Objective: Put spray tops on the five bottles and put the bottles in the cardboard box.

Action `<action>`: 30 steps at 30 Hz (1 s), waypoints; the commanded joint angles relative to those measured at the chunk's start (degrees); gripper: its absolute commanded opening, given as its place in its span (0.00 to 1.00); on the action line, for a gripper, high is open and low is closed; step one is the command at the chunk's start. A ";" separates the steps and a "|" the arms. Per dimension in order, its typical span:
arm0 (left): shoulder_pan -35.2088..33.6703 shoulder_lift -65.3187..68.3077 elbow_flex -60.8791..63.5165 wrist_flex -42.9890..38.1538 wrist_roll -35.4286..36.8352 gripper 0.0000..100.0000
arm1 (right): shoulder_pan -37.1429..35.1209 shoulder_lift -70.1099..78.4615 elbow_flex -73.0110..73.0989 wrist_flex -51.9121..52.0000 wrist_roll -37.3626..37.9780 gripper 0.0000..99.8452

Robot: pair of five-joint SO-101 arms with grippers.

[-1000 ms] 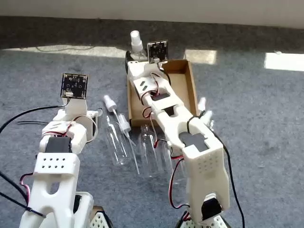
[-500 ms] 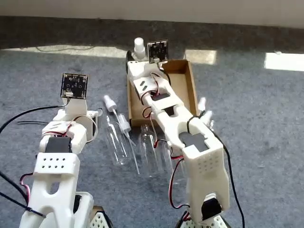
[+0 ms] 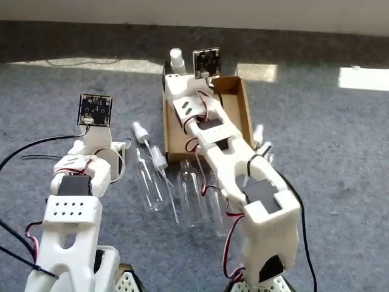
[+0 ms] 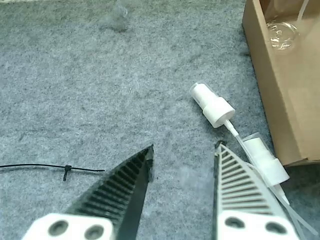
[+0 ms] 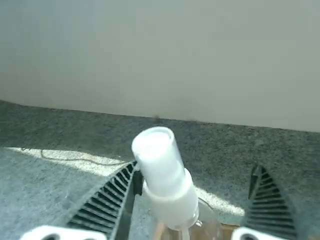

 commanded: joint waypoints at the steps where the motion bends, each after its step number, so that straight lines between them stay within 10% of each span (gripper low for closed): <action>1: -0.40 -0.75 -0.40 -1.23 0.18 0.19 | 0.92 -7.78 -0.92 4.44 0.70 0.28; 8: -0.40 -0.75 -0.40 -1.23 0.18 0.19 | 4.62 -24.57 -0.57 20.62 0.70 0.28; 21: -0.40 -0.75 -0.40 -1.23 0.18 0.19 | 21.32 -54.20 1.71 88.75 11.96 0.29; 30: -0.40 -0.75 -0.40 -1.14 0.18 0.19 | 29.41 -45.76 14.90 89.45 10.55 0.29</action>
